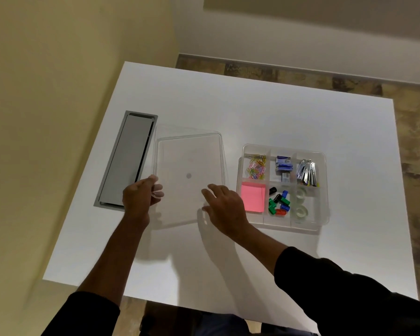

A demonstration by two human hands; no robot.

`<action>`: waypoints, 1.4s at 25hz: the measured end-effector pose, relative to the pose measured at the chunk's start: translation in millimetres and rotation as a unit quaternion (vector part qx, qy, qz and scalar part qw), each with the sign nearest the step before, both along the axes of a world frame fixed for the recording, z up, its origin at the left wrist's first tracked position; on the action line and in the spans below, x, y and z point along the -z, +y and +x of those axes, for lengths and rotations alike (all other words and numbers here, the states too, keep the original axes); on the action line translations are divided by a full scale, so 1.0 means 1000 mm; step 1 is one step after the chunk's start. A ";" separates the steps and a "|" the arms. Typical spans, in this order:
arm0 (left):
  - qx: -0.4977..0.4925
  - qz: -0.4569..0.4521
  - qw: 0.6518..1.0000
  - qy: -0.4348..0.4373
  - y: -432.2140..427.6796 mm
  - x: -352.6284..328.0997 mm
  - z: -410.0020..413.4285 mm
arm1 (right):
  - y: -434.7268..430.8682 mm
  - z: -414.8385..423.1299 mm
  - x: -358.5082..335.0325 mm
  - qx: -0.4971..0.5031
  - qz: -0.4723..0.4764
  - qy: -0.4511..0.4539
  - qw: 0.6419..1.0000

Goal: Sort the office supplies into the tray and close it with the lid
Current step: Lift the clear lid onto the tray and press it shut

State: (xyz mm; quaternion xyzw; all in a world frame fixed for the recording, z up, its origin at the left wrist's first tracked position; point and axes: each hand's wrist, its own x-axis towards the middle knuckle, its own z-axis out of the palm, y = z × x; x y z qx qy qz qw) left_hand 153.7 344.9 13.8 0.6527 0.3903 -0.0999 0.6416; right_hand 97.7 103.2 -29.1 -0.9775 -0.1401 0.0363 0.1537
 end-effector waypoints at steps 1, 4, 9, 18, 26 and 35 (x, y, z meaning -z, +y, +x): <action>-0.006 -0.021 1.000 -0.013 -0.005 -0.013 0.004 | -0.002 0.006 -0.004 -0.001 0.001 -0.049 0.999; -0.007 -0.085 0.994 -0.063 -0.022 -0.047 0.016 | -0.019 0.029 -0.018 -0.006 0.026 -0.177 0.984; 0.024 -0.125 0.990 -0.060 -0.058 -0.066 0.040 | -0.068 0.071 -0.072 0.053 0.067 -0.304 0.949; 0.128 -0.018 0.991 -0.027 -0.128 -0.037 0.034 | -0.172 0.063 -0.138 0.290 0.469 -0.034 0.834; 0.126 -0.006 0.989 -0.074 -0.177 -0.021 0.008 | -0.263 0.014 -0.119 0.414 0.565 0.090 0.708; 0.222 0.159 0.961 -0.045 -0.214 0.004 -0.028 | -0.308 -0.020 -0.033 0.509 0.425 0.097 0.742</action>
